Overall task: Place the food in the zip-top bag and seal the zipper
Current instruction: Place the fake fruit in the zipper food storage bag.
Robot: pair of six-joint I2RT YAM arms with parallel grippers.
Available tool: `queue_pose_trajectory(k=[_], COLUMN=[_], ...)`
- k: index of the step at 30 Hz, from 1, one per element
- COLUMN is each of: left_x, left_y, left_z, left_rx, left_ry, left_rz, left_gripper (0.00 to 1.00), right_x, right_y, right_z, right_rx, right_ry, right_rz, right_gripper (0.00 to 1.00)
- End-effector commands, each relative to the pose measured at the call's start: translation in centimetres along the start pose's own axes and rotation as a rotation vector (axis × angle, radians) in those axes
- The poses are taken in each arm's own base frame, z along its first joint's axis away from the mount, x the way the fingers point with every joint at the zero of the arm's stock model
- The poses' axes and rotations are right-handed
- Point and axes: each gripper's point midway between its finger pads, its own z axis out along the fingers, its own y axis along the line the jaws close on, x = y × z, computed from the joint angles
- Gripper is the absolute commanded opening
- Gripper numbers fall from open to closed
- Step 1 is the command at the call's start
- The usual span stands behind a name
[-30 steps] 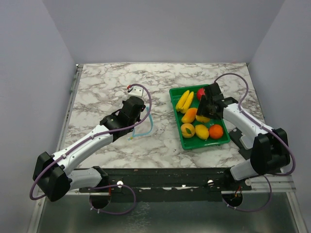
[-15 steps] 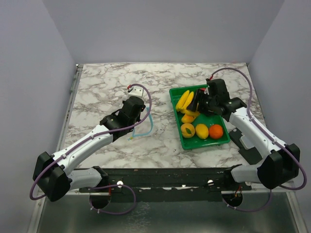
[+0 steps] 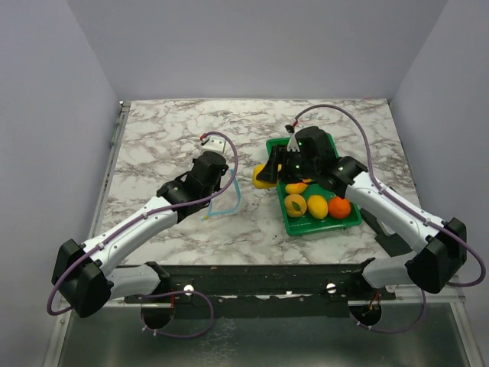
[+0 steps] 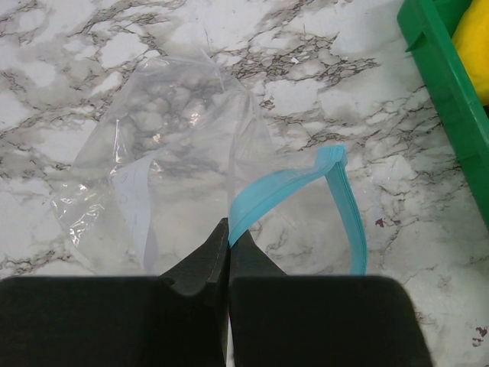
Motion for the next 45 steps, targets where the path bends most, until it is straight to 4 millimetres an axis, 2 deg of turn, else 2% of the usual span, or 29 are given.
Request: queue_pose_trajectory(k=[1,5,9,18,29,37,43,45], left_x=[-0.1,0.0,0.0,0.0,-0.2,-0.4,-0.5,-0.5], left_y=[-0.5,-0.6,-0.6,-0.7,-1.0,-1.1,-1.1,-1.1], left_z=[0.2,0.2,0.2,0.1,0.1,0.0,-0.1,-0.1], left_rx=[0.028,0.033,0.034,0.04,0.065,0.08,0.089,0.093], left_ry=[-0.003,-0.001,-0.002,-0.001,-0.001,-0.004,-0.007,-0.007], left_rz=[-0.015,-0.016,-0.018,-0.022,-0.039,-0.053,-0.064,-0.066], left_gripper=[0.0,0.0,0.0,0.0,0.0,0.0,0.0,0.0], right_x=[-0.4,0.8,1.8,3.0,3.8,4.0,4.1,4.1], right_y=[4.0,6.3,7.4,8.6,8.7,8.5,8.9,9.0], right_z=[1.1,2.5,4.0,6.6,9.5,10.6,11.0,11.0], right_rx=[-0.09,-0.127,-0.138,-0.153,-0.112,-0.091,-0.087,-0.089], right_ry=[-0.011,0.022,0.049,0.094,0.109,0.113,0.12,0.119], right_rz=[-0.033,-0.059,-0.064,-0.038,-0.012,0.011,0.006,0.004], right_gripper=[0.38,0.38,0.38,0.38,0.4,0.51,0.74,0.79])
